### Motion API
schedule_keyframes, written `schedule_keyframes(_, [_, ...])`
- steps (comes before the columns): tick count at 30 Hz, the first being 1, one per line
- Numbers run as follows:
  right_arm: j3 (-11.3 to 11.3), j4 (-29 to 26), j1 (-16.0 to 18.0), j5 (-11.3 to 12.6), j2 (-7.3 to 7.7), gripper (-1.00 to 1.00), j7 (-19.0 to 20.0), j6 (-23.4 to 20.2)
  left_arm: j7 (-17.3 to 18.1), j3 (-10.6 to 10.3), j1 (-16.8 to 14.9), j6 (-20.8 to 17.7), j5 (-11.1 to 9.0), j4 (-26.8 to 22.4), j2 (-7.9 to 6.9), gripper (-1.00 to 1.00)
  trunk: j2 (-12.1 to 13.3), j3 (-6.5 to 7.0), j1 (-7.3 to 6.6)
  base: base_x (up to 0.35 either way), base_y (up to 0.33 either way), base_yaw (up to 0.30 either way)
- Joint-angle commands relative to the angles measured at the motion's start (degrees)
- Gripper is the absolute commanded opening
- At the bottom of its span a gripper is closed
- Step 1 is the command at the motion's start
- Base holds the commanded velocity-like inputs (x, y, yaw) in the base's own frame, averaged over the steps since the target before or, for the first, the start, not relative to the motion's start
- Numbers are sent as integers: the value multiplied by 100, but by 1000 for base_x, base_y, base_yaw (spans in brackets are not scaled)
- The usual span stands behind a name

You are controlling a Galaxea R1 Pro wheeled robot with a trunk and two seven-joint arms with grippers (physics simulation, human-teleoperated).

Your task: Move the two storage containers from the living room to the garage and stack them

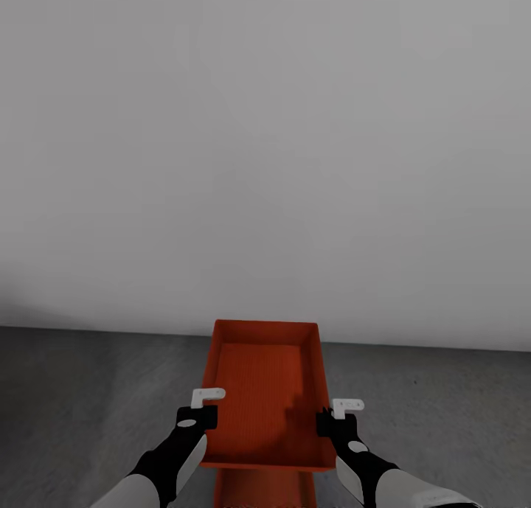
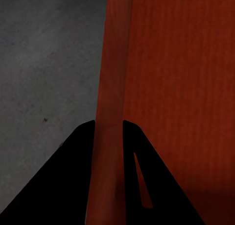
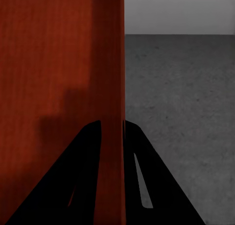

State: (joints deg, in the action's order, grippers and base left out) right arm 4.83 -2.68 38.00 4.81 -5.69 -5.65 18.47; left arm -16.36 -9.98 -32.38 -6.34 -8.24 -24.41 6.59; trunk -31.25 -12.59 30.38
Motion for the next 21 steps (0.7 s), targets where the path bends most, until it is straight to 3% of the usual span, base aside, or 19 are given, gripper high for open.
schedule_keyframes(1, [-246, -13, 6, 11, 76, -100, 25, 253, -61, 189, -4, -34, -117, -2, -26, -100, -9, -19, 2, 0, 0, 0])
schedule_keyframes(21, [-246, -13, 6, 11, 75, -100, 21, 253, -61, 191, -3, -42, -117, 5, -29, -100, -9, -200, 2, 0, 0, 0])
